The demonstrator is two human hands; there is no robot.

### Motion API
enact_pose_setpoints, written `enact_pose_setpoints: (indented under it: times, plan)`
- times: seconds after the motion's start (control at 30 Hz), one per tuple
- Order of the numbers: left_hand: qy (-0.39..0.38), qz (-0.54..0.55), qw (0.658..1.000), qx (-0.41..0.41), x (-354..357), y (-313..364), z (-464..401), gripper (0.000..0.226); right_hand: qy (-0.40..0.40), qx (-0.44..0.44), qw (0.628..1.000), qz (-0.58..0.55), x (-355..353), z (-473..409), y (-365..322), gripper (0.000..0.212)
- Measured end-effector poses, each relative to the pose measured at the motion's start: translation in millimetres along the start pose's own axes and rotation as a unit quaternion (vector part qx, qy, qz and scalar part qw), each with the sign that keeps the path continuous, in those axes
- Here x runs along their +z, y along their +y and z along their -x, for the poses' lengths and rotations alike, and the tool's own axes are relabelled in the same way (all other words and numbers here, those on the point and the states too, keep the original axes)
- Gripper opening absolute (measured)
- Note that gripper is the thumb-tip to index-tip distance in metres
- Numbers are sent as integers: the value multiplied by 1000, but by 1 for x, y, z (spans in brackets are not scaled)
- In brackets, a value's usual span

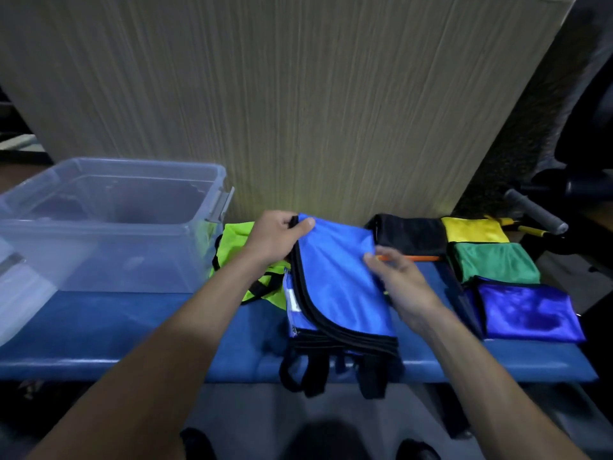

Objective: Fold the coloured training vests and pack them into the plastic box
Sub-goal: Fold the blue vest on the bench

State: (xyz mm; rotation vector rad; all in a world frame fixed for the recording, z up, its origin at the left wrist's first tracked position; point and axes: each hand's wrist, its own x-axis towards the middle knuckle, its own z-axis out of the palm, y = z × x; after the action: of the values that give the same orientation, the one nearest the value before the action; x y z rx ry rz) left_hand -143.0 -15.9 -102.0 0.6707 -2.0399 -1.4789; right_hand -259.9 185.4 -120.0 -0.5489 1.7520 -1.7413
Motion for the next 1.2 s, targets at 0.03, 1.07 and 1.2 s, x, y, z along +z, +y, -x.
enact_pose_setpoints:
  times: [0.03, 1.07, 1.2]
  plan:
    - [6, -36, 999, -39, 3, -19, -7, 36, -11, 40, 998, 52, 0, -2, 14, 35]
    - [-333, -447, 813, 168, 8, -30, 46, 26, -109, -486, 571, 653, -21, 59, 75, 16]
    - [-309, -504, 783, 192, 18, -23, 53, 37, -112, -499, 580, 634, -27, 59, 77, 18]
